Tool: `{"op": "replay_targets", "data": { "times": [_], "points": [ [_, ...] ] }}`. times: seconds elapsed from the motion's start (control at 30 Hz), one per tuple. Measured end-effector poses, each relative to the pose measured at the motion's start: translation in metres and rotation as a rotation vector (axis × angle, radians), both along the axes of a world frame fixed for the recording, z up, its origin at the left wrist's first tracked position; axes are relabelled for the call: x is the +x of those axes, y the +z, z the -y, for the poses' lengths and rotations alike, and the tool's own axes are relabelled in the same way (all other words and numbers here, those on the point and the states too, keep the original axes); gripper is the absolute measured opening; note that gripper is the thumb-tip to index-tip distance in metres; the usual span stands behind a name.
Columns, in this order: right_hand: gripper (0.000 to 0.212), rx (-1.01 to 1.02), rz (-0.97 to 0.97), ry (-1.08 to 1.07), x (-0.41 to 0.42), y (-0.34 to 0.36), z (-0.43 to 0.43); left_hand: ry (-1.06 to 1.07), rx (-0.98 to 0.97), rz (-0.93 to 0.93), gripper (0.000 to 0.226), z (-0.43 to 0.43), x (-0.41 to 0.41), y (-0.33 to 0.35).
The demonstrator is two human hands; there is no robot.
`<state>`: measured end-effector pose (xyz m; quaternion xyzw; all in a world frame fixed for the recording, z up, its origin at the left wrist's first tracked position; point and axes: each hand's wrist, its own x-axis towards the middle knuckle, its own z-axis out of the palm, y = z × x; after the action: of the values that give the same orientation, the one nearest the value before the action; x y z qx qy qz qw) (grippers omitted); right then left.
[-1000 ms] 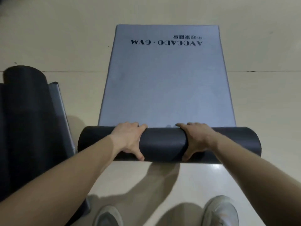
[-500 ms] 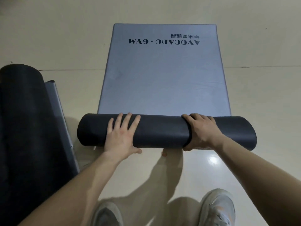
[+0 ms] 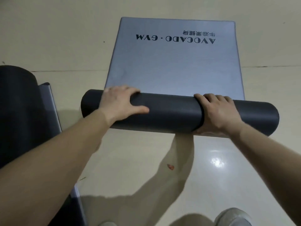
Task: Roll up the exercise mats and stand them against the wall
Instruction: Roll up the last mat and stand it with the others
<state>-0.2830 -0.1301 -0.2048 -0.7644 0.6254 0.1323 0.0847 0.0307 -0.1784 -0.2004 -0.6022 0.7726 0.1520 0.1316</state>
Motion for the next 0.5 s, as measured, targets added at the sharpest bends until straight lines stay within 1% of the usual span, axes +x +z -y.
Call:
{"op": "replay_targets", "data": {
  "times": [0.03, 0.07, 0.1, 0.2, 0.27, 0.37, 0.43, 0.5],
  "points": [
    [0.129, 0.069, 0.006, 0.001, 0.000, 0.006, 0.013, -0.065, -0.064, 0.075, 0.129, -0.012, 0.002, -0.004],
    [0.128, 0.112, 0.009, -0.001, -0.001, 0.009, 0.021, -0.126, -0.084, 0.127, 0.135, -0.017, 0.003, -0.007],
    [0.126, 0.129, 0.004, -0.008, -0.001, 0.011, 0.025, -0.151, -0.086, 0.156, 0.135, -0.017, 0.002, -0.007],
    [0.117, 0.162, 0.005, 0.013, 0.002, 0.017, 0.014, -0.147, -0.059, 0.191, 0.118, -0.017, -0.007, 0.006],
    [0.114, 0.237, 0.028, 0.026, -0.001, 0.023, -0.002, -0.159, 0.023, 0.205, 0.111, -0.035, -0.013, 0.016],
    [0.114, 0.396, 0.041, 0.068, -0.005, 0.026, -0.041, -0.175, 0.251, 0.200, 0.105, -0.089, -0.014, 0.020],
    [0.118, 0.361, 0.062, 0.086, -0.009, 0.021, -0.075, -0.196, 0.294, 0.197, 0.106, -0.112, -0.016, 0.022],
    [0.125, 0.213, 0.065, 0.063, -0.009, 0.015, -0.109, -0.145, 0.343, 0.154, 0.108, -0.109, -0.017, 0.027]
  ]
}}
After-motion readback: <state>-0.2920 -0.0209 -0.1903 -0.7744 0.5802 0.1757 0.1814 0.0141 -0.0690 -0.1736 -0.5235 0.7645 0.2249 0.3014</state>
